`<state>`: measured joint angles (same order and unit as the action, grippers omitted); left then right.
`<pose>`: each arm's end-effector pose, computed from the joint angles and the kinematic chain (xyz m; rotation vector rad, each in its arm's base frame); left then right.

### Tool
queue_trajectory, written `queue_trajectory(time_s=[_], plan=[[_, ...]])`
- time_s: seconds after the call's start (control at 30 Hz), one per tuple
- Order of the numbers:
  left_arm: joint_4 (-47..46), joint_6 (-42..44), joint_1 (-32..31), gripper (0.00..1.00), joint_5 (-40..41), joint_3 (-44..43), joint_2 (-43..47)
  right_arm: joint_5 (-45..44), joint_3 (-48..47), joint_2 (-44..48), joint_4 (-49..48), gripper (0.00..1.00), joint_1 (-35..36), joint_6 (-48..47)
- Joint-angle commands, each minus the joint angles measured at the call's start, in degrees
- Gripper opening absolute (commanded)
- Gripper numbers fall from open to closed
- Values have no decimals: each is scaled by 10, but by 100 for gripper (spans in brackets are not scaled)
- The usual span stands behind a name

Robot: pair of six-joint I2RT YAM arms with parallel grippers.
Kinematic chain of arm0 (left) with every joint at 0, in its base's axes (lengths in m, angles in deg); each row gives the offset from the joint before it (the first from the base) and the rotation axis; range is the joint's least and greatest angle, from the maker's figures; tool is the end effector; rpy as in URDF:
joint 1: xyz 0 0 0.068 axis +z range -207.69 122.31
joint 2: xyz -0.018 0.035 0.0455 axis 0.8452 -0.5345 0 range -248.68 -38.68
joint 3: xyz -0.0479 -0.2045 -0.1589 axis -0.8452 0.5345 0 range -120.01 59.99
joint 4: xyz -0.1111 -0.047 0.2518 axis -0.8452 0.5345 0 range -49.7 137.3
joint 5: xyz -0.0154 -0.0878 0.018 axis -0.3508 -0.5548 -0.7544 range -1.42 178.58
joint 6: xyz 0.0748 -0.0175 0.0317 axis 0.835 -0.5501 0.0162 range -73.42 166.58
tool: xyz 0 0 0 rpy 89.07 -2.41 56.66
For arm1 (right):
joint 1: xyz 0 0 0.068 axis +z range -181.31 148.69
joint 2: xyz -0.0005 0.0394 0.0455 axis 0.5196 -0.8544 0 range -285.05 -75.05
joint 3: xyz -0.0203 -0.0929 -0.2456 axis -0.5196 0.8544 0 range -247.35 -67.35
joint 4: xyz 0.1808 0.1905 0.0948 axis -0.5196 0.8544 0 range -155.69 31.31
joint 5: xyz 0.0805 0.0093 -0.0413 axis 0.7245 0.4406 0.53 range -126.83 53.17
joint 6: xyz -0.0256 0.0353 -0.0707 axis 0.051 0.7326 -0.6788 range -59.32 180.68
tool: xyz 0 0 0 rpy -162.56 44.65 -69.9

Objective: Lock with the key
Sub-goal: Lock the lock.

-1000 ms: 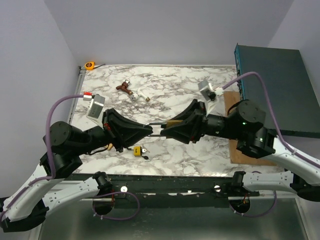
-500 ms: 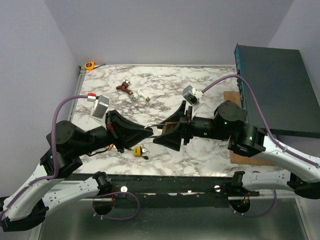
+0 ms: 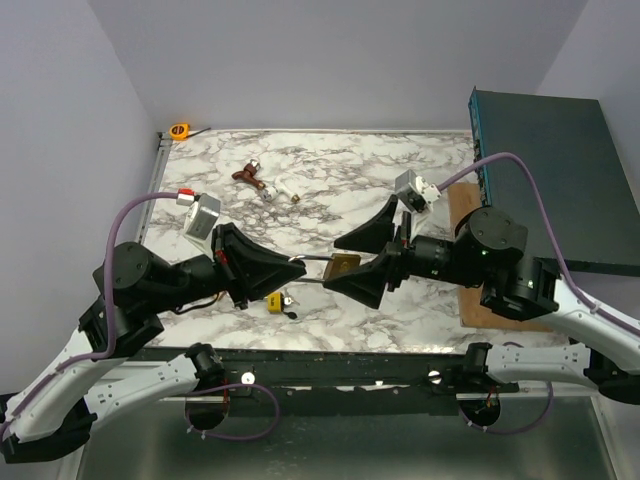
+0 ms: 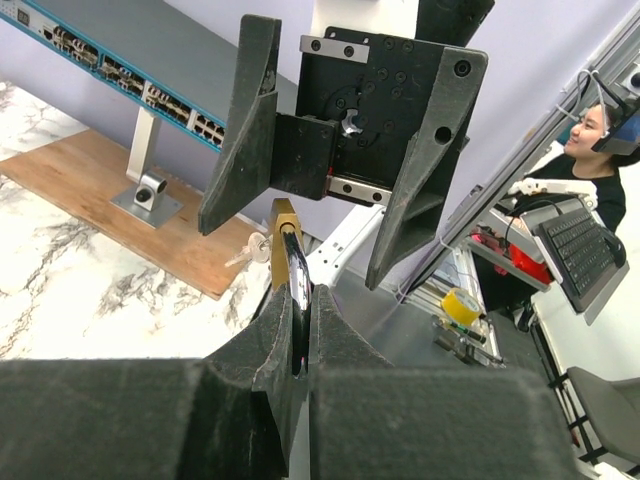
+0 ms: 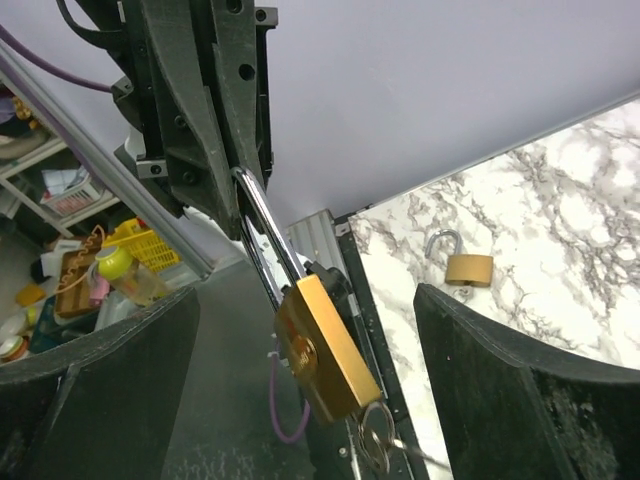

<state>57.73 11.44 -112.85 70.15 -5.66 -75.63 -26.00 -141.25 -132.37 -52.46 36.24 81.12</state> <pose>0.0723 -0.1440 0.4737 0.5665 1.4604 -1.5038 0.0881 0.2489 0.4688 -0.8208 1.4634 1.3432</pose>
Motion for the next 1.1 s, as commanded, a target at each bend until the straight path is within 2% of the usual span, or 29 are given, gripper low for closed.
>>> queue_trajectory(time_s=[0.0,0.17,0.47,0.6,0.97,1.07], plan=[[-38,1,-3,0,8,-36,18,-22,-6,24,39,89,4,-31],[-45,-8,-3,0,-2,-47,35,17,-27,42,75,82,4,-41],[-42,-26,-3,0,-23,-71,41,83,-67,34,66,58,4,-36],[-43,-31,-3,0,-28,-74,41,84,-73,27,55,49,4,-31],[-51,-40,-3,0,-35,-73,39,82,-67,13,45,37,4,-24],[-52,-41,-2,0,-34,-70,40,79,-65,15,43,29,4,-23]])
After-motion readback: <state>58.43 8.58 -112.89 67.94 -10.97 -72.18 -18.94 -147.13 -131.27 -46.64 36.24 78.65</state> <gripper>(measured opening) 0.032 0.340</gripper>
